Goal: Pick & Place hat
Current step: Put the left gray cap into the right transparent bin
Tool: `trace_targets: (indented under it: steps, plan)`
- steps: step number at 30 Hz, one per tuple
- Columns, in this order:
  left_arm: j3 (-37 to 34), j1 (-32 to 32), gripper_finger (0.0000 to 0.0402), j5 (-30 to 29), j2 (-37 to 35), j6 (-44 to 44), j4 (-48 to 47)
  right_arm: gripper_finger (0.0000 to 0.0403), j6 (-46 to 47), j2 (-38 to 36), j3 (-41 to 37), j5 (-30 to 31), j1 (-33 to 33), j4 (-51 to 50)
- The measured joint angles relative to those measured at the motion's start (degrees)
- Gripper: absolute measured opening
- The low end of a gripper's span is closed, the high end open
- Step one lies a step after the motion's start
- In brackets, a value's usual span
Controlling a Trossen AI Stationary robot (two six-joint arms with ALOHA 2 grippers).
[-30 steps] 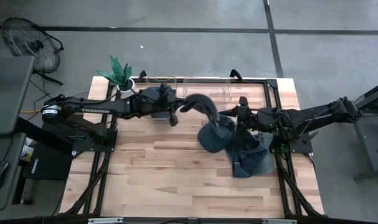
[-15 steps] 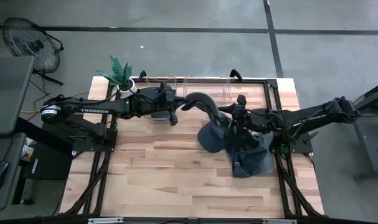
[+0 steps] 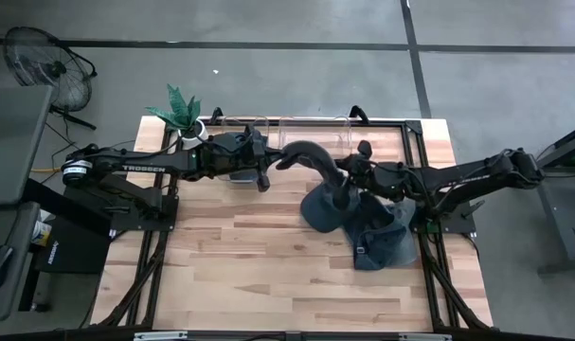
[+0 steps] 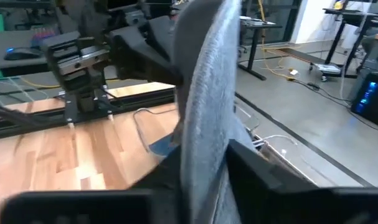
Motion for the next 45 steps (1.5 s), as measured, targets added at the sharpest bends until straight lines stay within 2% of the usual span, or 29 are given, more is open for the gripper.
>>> trace_targets:
  steps: [2,3,12,18,24,28,31,37,40,45]
  plan:
    - [0.0,0.0,0.0028,0.2,0.0,0.0,-0.2,0.0025,0.0,-0.1,0.0,1.0,-0.2,-0.2]
    - [0.0,0.0,0.0034,0.5,0.0,0.0,-0.5,0.0015,-0.2,-0.1,0.0,1.2,-0.2,-0.3]
    - [0.0,-0.1,0.0069,2.5,0.0,0.2,-1.1,0.0006,-0.7,0.0,0.0,2.6,0.0,-0.3]
    - [0.0,0.0,0.0137,2.8,0.0,3.7,-1.1,0.0005,-1.5,0.0,0.0,7.2,0.1,-0.5]
    - [0.0,0.0,0.0227,-3.7,-3.6,5.0,-2.5,0.0005,-2.7,0.0,0.0,15.5,0.1,-1.3]
    - [0.0,0.0,0.0264,-8.3,-7.5,3.7,-6.2,0.0005,-4.1,0.0,0.0,21.3,0.2,-1.0]
    - [0.0,0.0,0.0272,-10.5,-10.2,0.9,-10.6,0.0005,-6.4,0.0,0.0,26.4,0.2,-0.8]
    - [-0.1,0.0,0.0266,-10.7,-12.5,-3.8,-21.2,0.0005,-13.9,1.6,0.0,35.4,0.2,2.4]
    - [-0.9,0.0,0.0260,-10.5,-12.7,-4.9,-23.0,0.0005,-20.6,4.9,0.9,38.3,0.2,6.1]
    - [-3.4,0.0,0.0249,-10.7,-12.7,-6.6,-23.2,0.0005,-32.0,14.0,8.7,44.6,0.2,6.0]
